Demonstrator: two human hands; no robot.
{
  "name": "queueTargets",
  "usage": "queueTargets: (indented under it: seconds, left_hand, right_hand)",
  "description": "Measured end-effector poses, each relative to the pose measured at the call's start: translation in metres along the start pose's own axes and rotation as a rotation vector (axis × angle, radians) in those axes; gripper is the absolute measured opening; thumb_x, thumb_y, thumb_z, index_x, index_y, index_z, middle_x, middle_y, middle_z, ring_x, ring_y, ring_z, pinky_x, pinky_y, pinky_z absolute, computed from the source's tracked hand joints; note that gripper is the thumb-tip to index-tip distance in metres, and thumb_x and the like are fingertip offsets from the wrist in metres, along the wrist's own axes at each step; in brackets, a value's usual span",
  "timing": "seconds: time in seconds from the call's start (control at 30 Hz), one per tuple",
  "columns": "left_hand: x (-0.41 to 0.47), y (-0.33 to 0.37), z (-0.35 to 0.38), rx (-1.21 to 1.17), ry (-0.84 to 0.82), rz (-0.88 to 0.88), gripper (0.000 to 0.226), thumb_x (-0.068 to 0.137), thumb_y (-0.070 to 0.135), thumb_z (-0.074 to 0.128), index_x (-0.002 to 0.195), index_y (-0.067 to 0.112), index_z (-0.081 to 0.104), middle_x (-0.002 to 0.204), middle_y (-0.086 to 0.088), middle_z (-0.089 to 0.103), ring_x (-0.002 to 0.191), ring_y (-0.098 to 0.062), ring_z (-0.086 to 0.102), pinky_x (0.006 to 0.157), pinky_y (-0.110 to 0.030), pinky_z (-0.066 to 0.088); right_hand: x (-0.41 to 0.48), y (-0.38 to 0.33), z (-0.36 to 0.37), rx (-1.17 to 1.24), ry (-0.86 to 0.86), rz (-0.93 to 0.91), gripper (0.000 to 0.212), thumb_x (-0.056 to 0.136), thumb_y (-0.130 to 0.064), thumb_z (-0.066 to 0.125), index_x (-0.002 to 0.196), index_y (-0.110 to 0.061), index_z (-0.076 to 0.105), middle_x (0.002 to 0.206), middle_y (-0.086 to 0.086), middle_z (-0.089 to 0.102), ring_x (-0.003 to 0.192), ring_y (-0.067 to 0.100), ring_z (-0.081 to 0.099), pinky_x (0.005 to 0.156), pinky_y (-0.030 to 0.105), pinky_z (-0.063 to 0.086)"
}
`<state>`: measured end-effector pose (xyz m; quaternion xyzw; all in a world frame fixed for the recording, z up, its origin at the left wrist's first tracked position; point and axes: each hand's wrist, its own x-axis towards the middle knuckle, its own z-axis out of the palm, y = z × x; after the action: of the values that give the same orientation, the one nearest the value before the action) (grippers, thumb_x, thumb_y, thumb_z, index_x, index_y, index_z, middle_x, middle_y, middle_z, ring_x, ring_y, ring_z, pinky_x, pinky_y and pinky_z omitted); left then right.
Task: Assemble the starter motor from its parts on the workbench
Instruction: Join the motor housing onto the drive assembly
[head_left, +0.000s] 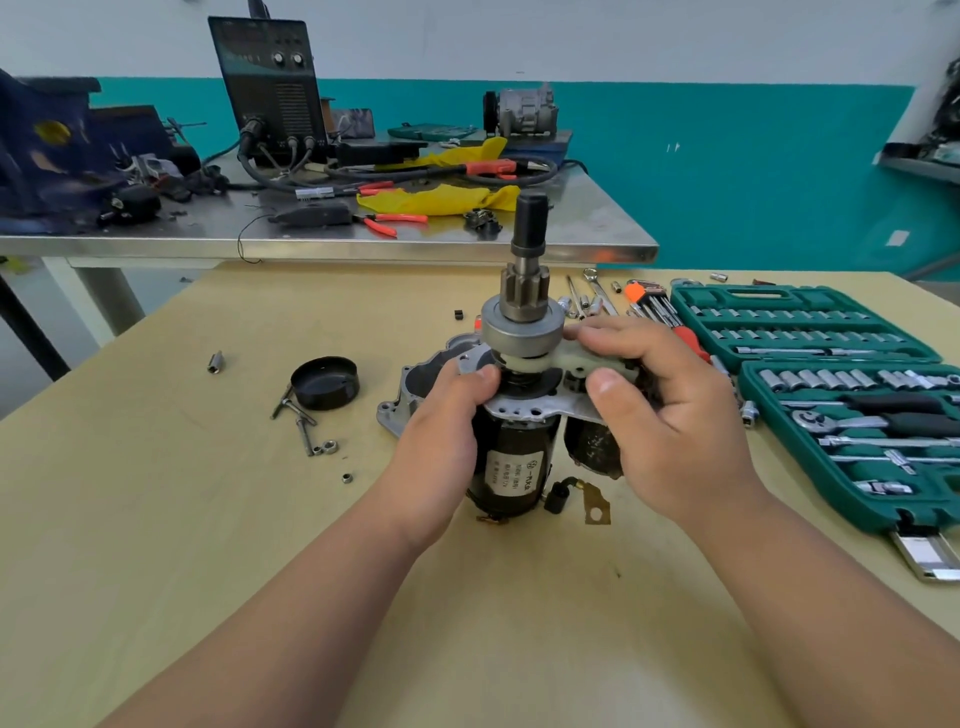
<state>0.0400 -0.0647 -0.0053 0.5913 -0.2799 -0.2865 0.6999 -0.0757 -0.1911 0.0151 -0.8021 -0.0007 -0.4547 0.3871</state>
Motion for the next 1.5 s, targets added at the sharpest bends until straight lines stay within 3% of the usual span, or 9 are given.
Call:
queueTargets:
  seconds: [0.13, 0.33, 0.77, 0.93, 1.0, 1.1, 1.2, 1.37, 1.5]
  left_hand:
    - [0.005, 0.0, -0.001, -0.03, 0.007, -0.025, 0.065, 0.064, 0.053, 0.056, 0.119, 0.019, 0.064, 0.118, -0.002, 0.07, 0.117, -0.02, 0.062, 0.106, -0.05, 0.04]
    - [0.008, -0.005, -0.008, -0.043, 0.0, -0.037, 0.069, 0.065, 0.051, 0.058, 0.123, 0.013, 0.06, 0.122, -0.007, 0.068, 0.119, -0.025, 0.06, 0.108, -0.055, 0.038]
    - [-0.002, 0.004, -0.001, -0.016, 0.055, -0.01, 0.066, 0.07, 0.045, 0.054, 0.124, 0.006, 0.057, 0.121, -0.015, 0.066, 0.116, -0.029, 0.061, 0.107, -0.057, 0.039]
    - [-0.008, -0.001, -0.004, 0.279, -0.064, 0.152, 0.067, 0.082, 0.062, 0.04, 0.133, 0.02, 0.051, 0.131, 0.002, 0.059, 0.127, -0.012, 0.051, 0.11, -0.041, 0.039]
    - [-0.011, -0.007, -0.007, 0.377, -0.123, 0.241, 0.07, 0.08, 0.051, 0.058, 0.139, 0.019, 0.04, 0.133, 0.011, 0.057, 0.128, -0.005, 0.049, 0.107, -0.027, 0.041]
    - [-0.008, -0.011, -0.007, 0.361, -0.143, 0.22, 0.078, 0.066, 0.037, 0.081, 0.134, 0.026, 0.043, 0.127, 0.015, 0.062, 0.122, -0.005, 0.056, 0.102, -0.033, 0.045]
    - [-0.008, -0.009, -0.004, 0.344, -0.092, 0.209, 0.062, 0.063, 0.04, 0.079, 0.12, 0.035, 0.053, 0.114, 0.016, 0.068, 0.11, -0.004, 0.063, 0.095, -0.036, 0.05]
    - [-0.019, -0.003, 0.003, 0.296, -0.078, 0.12, 0.033, 0.057, 0.052, 0.072, 0.089, 0.046, 0.064, 0.083, 0.012, 0.071, 0.081, -0.014, 0.071, 0.078, -0.044, 0.06]
    - [-0.025, 0.004, 0.007, 0.282, -0.069, 0.073, 0.034, 0.054, 0.052, 0.071, 0.086, 0.044, 0.064, 0.081, 0.006, 0.071, 0.081, -0.022, 0.071, 0.075, -0.042, 0.061]
  right_hand:
    - [0.005, 0.003, -0.001, 0.064, -0.009, 0.07, 0.029, 0.085, -0.021, 0.053, 0.104, -0.041, 0.06, 0.108, -0.035, 0.061, 0.112, -0.009, 0.054, 0.09, 0.005, 0.04]
    - [0.007, 0.004, 0.001, -0.009, 0.005, -0.073, 0.029, 0.086, -0.013, 0.051, 0.11, -0.026, 0.059, 0.114, -0.019, 0.059, 0.111, -0.007, 0.055, 0.093, 0.009, 0.041]
    - [-0.003, -0.01, 0.007, -0.089, 0.061, -0.024, 0.025, 0.087, -0.018, 0.052, 0.11, -0.025, 0.059, 0.111, -0.025, 0.057, 0.109, -0.015, 0.052, 0.092, 0.005, 0.038]
    - [-0.007, -0.01, 0.009, 0.069, 0.112, 0.188, 0.028, 0.086, -0.02, 0.054, 0.099, -0.044, 0.062, 0.098, -0.031, 0.065, 0.097, -0.006, 0.061, 0.077, 0.006, 0.045]
    - [-0.004, -0.007, 0.007, 0.084, 0.118, 0.2, 0.025, 0.085, -0.024, 0.054, 0.096, -0.045, 0.064, 0.098, -0.028, 0.067, 0.096, -0.004, 0.062, 0.075, 0.007, 0.046]
    - [0.002, -0.004, 0.004, 0.093, 0.126, 0.198, 0.022, 0.082, -0.031, 0.055, 0.092, -0.047, 0.067, 0.094, -0.024, 0.069, 0.093, -0.003, 0.063, 0.074, 0.008, 0.045]
    - [0.009, -0.001, 0.002, 0.123, 0.13, 0.243, 0.024, 0.082, -0.027, 0.057, 0.089, -0.047, 0.07, 0.091, -0.02, 0.07, 0.088, -0.002, 0.063, 0.072, 0.01, 0.046]
    - [0.019, 0.001, 0.0, 0.437, 0.165, 0.644, 0.019, 0.077, -0.022, 0.061, 0.085, -0.029, 0.076, 0.082, -0.001, 0.074, 0.069, 0.014, 0.07, 0.053, 0.03, 0.053]
    - [0.021, 0.009, -0.002, 0.609, 0.125, 0.84, 0.019, 0.084, -0.016, 0.059, 0.084, -0.024, 0.077, 0.087, 0.005, 0.075, 0.074, 0.022, 0.072, 0.059, 0.038, 0.057]
